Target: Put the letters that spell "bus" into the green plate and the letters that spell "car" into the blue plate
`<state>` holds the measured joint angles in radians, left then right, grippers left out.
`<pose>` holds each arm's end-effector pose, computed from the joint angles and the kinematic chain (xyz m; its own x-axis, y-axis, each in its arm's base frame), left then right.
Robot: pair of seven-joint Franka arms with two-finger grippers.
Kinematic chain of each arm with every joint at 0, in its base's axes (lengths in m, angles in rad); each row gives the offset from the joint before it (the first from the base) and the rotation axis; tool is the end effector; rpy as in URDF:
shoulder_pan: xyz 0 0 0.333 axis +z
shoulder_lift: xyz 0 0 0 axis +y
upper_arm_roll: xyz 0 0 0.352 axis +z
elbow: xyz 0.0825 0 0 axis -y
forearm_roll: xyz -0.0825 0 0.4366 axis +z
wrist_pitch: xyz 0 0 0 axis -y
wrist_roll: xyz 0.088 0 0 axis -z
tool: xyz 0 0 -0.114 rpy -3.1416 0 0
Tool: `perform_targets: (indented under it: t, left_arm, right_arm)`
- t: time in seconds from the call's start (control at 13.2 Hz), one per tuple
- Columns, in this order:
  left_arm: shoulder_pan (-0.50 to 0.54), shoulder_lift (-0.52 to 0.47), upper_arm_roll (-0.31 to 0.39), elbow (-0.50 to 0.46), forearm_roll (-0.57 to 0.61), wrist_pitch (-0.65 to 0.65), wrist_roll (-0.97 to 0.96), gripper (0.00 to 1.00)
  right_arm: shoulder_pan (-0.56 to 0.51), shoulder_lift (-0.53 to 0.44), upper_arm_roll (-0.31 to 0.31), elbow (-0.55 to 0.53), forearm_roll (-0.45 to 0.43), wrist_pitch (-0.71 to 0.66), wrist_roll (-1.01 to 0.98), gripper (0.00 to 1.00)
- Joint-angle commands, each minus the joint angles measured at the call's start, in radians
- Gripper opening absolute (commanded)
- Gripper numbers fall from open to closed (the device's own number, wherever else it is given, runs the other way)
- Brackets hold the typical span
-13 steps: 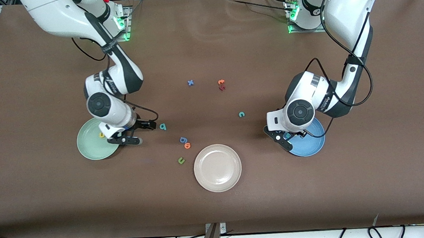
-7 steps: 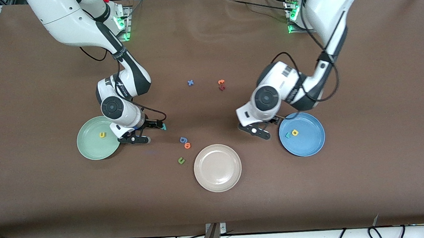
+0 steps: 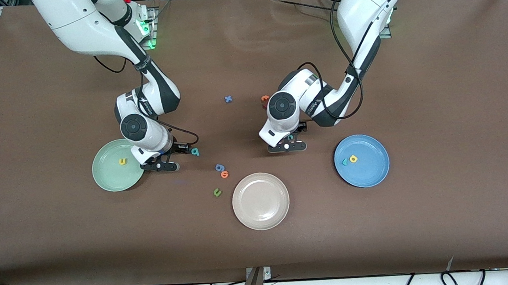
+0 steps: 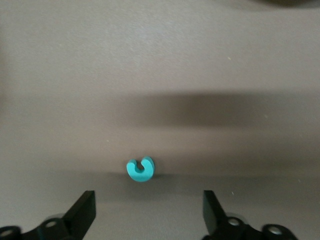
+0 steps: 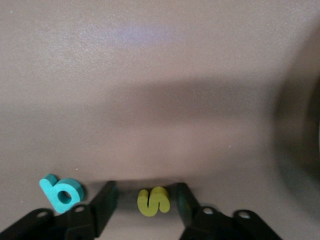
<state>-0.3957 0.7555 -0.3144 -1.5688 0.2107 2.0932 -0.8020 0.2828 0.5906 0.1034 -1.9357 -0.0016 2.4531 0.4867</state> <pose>0.5871 -0.4520 0.1834 0.9850 0.0365 -0.1686 0.0206 -0.9952 -0.0955 0.6154 0.2490 0.1523 0.9896 -0.1132 -0.0887 -0.1151 -0.9932 -0.0170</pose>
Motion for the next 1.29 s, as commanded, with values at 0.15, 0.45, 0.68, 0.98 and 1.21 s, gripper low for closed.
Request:
perform_targets:
  t: [0.15,0.45,0.68,0.98,1.21]
  left_arm:
    - [0.014,0.021,0.001,-0.004,-0.002,0.024,-0.022,0.54]
    - [0.012,0.031,0.001,-0.004,-0.004,0.025,-0.023,0.55]
    - [0.012,0.042,0.001,-0.004,-0.004,0.027,-0.023,0.55]
    - [0.012,0.048,0.001,-0.002,-0.004,0.027,-0.023,0.4]
    - [0.012,0.047,0.001,0.001,-0.004,0.027,-0.02,0.19]
  right_arm:
    - [0.001,0.0,-0.002,-0.014,-0.002,0.015,-0.008,0.0]
    - [-0.017,-0.058,-0.071,0.023,0.018,-0.109,-0.178,0.0]
    - [-0.039,-0.087,-0.154,0.095,0.076,-0.252,-0.376,0.0]
    - [-0.045,-0.065,-0.247,0.123,0.107,-0.27,-0.565,0.0]
    - [-0.048,-0.044,-0.249,0.115,0.107,-0.258,-0.562,0.5]
